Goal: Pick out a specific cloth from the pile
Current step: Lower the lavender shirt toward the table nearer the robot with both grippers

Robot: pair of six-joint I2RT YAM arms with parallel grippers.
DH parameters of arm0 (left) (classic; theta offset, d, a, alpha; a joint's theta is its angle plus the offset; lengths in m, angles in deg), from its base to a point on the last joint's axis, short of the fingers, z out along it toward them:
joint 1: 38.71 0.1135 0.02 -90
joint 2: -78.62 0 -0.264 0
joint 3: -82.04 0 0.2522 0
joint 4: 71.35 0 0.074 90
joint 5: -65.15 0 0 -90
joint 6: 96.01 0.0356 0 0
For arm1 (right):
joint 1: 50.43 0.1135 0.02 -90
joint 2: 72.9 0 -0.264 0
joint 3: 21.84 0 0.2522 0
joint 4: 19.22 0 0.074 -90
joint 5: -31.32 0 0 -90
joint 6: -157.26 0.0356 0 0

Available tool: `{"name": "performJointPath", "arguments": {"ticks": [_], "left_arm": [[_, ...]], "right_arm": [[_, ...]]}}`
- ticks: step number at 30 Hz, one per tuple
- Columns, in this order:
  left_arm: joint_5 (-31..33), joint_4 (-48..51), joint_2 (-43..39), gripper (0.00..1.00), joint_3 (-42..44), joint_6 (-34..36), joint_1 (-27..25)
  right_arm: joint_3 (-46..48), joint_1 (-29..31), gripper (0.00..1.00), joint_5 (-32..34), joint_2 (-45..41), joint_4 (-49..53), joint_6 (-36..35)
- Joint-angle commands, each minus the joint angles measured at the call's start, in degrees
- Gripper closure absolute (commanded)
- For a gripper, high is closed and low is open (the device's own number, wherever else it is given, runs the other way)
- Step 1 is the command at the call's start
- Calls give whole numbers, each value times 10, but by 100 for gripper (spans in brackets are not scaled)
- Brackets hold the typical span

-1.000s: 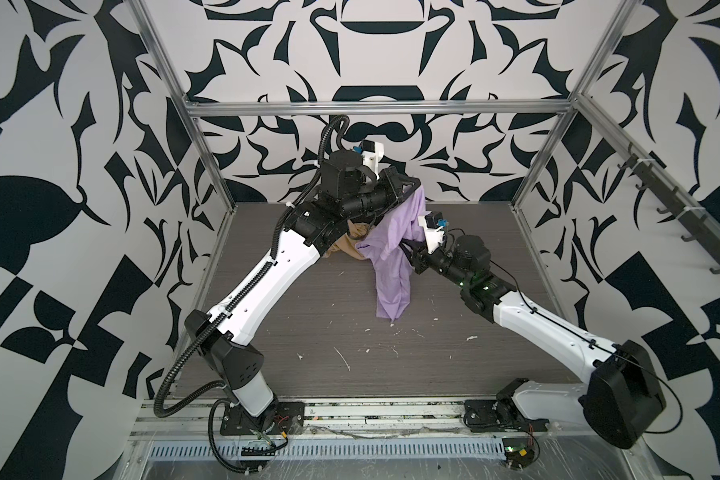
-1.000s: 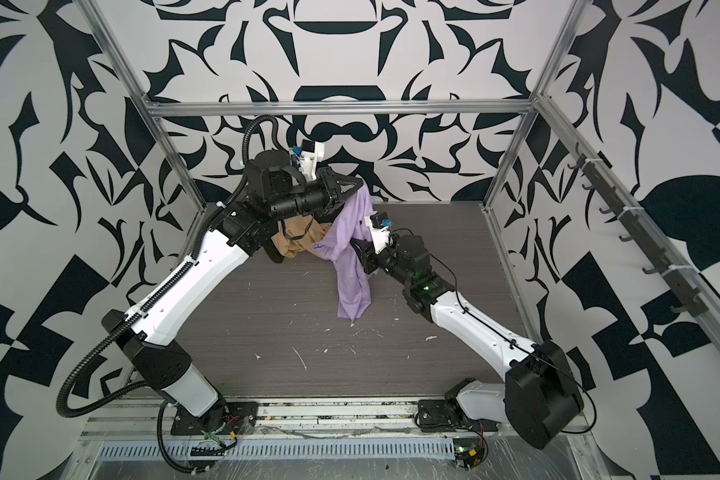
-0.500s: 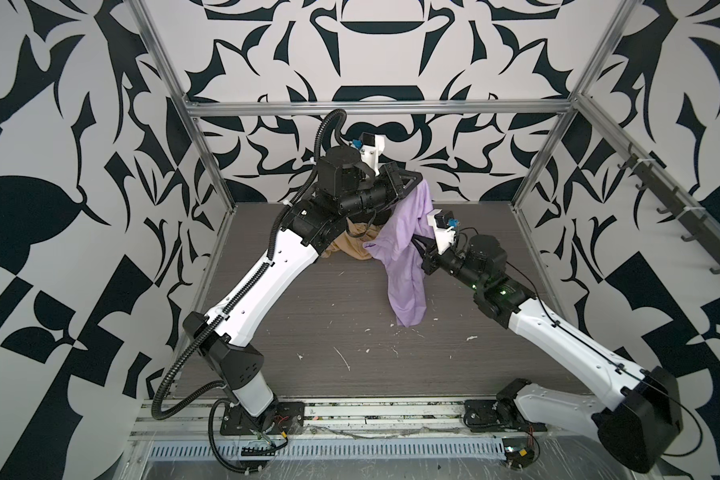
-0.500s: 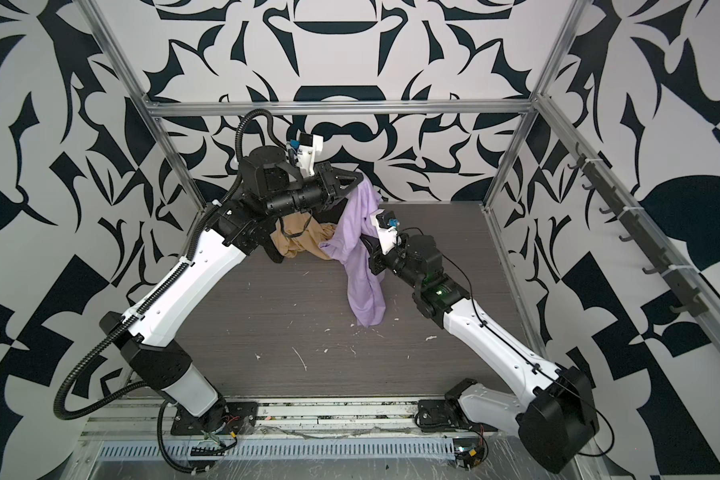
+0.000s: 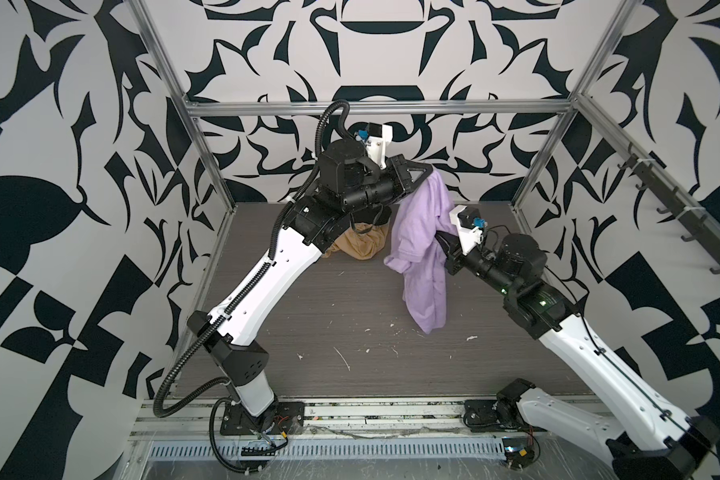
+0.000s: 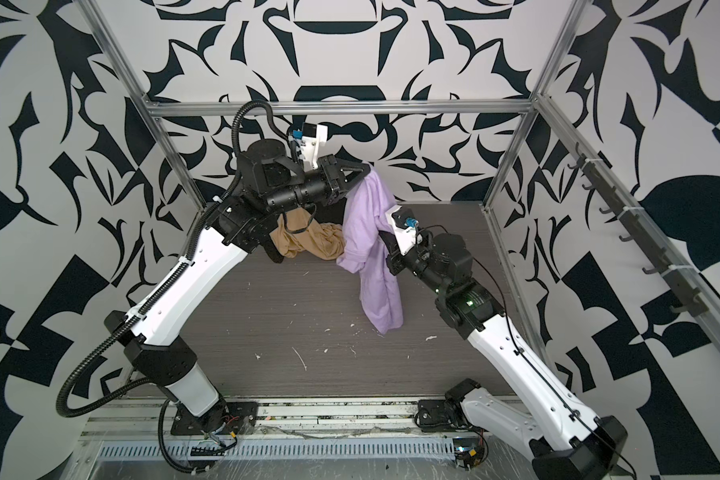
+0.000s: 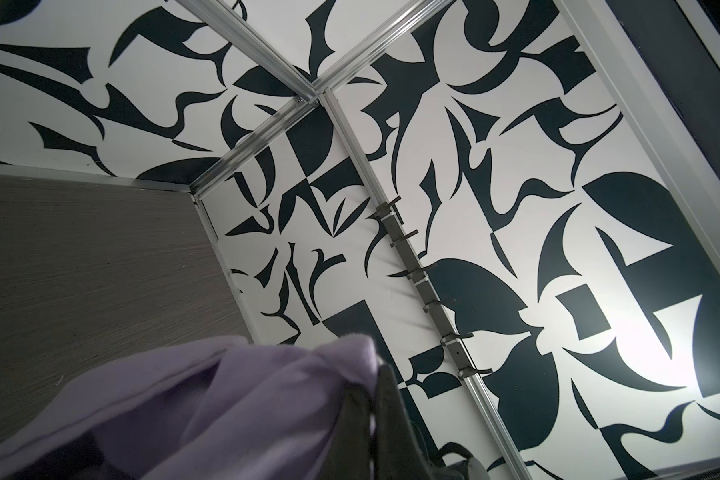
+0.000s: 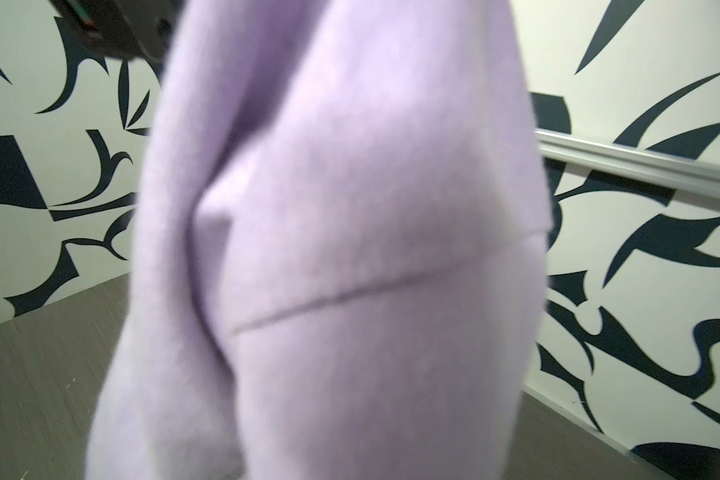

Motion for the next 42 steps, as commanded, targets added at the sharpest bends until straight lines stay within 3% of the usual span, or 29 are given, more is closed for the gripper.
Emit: {"name": "performJointPath", "arguments": {"ticks": [1,11,31,42], "left_arm": [[4,10,13,100,-18,8,-11],[4,-10,-6,100,52,-9,-15],[19,-59,-154,100,360,-44,10],[25,-47,-213,100,476,-52,43]], "right_arm": [[-40,-15,100,14,-32,-2,-24],[-44,-50,100,1,-66,42,-30],[98,-52,100,-125,-64,-25,116],[155,18,100,-102,-45,-40,145]]}}
